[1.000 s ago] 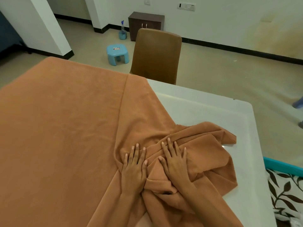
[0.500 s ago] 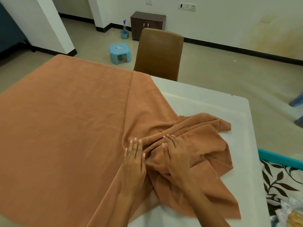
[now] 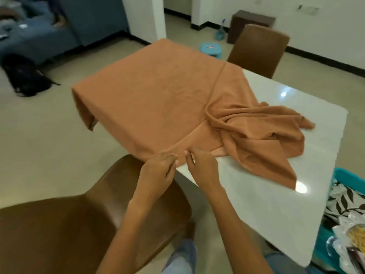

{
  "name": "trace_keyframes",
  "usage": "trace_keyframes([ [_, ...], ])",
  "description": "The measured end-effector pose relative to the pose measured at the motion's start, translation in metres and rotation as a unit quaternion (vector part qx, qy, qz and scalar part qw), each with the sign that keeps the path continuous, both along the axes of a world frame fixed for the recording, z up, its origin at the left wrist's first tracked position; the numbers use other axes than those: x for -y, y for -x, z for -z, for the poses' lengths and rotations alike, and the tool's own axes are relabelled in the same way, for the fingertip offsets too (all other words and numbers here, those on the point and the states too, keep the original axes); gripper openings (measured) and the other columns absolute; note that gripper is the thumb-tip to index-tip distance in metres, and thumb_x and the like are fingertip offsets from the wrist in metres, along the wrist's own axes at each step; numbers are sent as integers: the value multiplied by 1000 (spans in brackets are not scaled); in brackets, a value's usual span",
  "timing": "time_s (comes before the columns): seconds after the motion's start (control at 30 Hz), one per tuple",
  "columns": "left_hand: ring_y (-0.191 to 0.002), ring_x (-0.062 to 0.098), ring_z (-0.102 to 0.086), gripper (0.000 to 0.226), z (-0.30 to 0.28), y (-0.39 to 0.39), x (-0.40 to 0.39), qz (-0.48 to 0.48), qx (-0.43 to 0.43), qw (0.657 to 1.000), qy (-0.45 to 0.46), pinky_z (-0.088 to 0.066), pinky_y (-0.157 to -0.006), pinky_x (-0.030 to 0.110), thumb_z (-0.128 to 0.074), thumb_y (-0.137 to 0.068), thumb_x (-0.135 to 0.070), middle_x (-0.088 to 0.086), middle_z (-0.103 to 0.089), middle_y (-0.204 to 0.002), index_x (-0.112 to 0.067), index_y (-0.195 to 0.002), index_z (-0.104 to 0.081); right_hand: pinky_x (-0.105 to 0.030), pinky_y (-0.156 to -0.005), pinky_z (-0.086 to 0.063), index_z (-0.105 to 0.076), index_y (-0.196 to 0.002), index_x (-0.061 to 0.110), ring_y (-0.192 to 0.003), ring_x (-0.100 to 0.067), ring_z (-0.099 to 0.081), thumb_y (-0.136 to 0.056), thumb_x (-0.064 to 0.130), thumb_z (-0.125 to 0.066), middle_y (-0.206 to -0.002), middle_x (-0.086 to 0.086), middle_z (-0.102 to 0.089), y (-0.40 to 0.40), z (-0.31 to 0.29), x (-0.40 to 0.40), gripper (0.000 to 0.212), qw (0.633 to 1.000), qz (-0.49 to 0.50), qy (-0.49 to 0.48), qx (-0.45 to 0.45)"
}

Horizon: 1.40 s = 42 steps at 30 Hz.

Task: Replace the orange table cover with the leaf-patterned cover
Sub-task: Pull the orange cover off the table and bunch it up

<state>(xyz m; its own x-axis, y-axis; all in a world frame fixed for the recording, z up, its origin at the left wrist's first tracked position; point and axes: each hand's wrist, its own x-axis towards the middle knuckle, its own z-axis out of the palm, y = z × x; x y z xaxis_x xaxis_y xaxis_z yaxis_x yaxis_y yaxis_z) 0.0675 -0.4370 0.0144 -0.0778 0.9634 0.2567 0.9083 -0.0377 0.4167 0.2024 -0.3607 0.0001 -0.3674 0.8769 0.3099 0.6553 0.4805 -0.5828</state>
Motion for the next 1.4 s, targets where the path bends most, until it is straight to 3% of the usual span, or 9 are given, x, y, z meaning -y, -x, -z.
trace_keyframes([
  [0.13, -102, 16, -65, 27, -19, 34, 83, -61, -22, 998, -1, -47, -89, 26, -52, -93, -26, 2, -71, -106, -12, -104, -73, -24, -58, -35, -68, -92, 14, -72, -24, -62, -95, 28, -53, -84, -6, -70, 38, -19, 71, 21, 999, -32, 22, -15],
  [0.33, -112, 20, -60, 23, -39, 114, 169, -159, -46, 986, -28, -32, -107, 36, -54, -95, -22, 6, -66, -118, -13, -109, -70, -28, -62, -44, -68, -93, 14, -77, -18, -63, -94, 23, -54, -87, -2, -70, 131, -46, 150, 16, 997, -69, 29, -30],
  [0.6, -116, 27, -58, 33, -42, 279, 251, -206, -46, 976, -59, -29, -107, 39, -46, -94, -28, 12, -64, -121, -10, -107, -70, -3, -60, -30, -70, -102, 16, -81, -8, -62, -94, 28, -54, -94, 1, -70, 302, -52, 228, 22, 997, -60, 27, -45],
  [0.77, -119, 29, -56, 43, -43, 385, 279, -175, -58, 982, -49, -29, -108, 40, -34, -94, -30, 14, -63, -123, -8, -107, -69, -19, -69, -40, -68, -101, 13, -85, -14, -63, -96, 28, -52, -98, -1, -70, 402, -48, 254, 23, 998, -20, 43, -41],
  [0.93, -126, 27, -50, 47, -31, 458, 265, -162, -41, 985, -39, -24, -110, 36, -29, -95, -32, 12, -59, -130, -9, -118, -64, -17, -71, -41, -69, -103, 13, -84, -11, -63, -95, 27, -53, -96, -1, -70, 476, -46, 247, 22, 997, 15, 46, -52],
  [1.1, -131, 28, -45, 48, -16, 520, 218, -83, -32, 995, -40, -20, -111, 36, -29, -96, -33, 13, -54, -135, -7, -121, -61, -16, -66, -36, -69, -100, 12, -80, -11, -61, -95, 25, -53, -96, -1, -70, 535, -34, 213, 22, 995, 86, 25, -45],
  [1.4, -136, 27, -38, 46, 0, 633, 89, 37, -28, 999, -27, -18, -113, 35, -31, -97, -32, 13, -49, -141, -8, -126, -58, -35, -65, -51, -69, -91, 10, -77, -21, -63, -94, 21, -54, -87, -5, -69, 617, -15, 105, 20, 979, 202, 13, -35],
])
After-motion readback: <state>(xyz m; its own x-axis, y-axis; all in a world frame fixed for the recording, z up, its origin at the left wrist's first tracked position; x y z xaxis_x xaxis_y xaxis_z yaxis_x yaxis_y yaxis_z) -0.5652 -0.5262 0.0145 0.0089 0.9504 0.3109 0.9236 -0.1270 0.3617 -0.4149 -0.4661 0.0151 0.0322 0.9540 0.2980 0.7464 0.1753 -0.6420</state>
